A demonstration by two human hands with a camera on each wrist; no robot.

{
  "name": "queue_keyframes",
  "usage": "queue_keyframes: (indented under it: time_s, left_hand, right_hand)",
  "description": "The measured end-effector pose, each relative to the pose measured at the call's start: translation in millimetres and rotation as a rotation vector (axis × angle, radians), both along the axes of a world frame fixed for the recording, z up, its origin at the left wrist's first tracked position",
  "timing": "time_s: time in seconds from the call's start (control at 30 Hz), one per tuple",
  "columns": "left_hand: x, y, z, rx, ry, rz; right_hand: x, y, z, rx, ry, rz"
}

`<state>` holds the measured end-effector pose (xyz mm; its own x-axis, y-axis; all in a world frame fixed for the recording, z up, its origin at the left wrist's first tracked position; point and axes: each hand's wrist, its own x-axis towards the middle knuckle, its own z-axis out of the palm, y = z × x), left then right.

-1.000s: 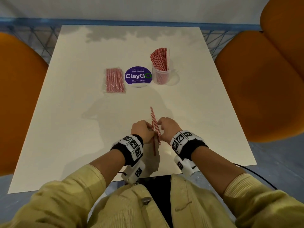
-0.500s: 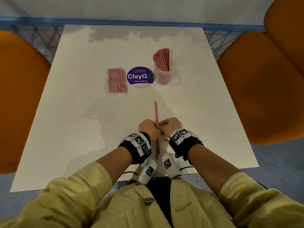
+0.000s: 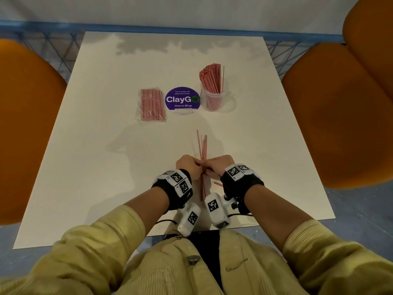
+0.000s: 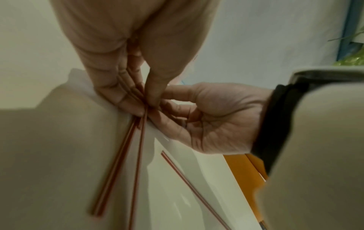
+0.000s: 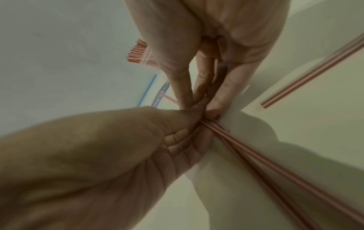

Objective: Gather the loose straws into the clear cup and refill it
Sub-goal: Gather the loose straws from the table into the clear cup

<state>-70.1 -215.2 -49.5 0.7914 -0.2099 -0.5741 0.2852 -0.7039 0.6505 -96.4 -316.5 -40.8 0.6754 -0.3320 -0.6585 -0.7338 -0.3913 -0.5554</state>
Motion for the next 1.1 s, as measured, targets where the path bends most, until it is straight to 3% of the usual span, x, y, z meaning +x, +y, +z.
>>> queue_keyframes:
  time_s: [0.13,0.2,0.3,0.4,0.8,0.93,1.1]
  left_hand:
    - [10,4,-1,-0.022,-0.005,-0.023]
    - [16,7,-1,-0.100,0.022,0.051]
    - [25,12,4,-0.214,0.076,0.176]
    - [29,15,16,-0.379,0.140,0.312]
    - [30,15,24,-0.352,0.032,0.328]
    - [26,13,17,-0.283,0.027,0.295]
    - [25,12,11,-0.284,-0.003,0.289]
  right_hand:
    - [8,0,-1,0.269,-0.138,-0.208]
    - [11,-2,-2,0.093,-0.152,-0.291]
    - [11,-3,1,-0.235,-0.092,0.041]
    - [15,6,4,-0.374,-0.025,0.248]
    - [22,16,11,-0.447,0.098,0.503]
    - [18,16,6,-0.400,0.067,0.417]
    - [23,4,15,-0.111,-0.220,-0.037]
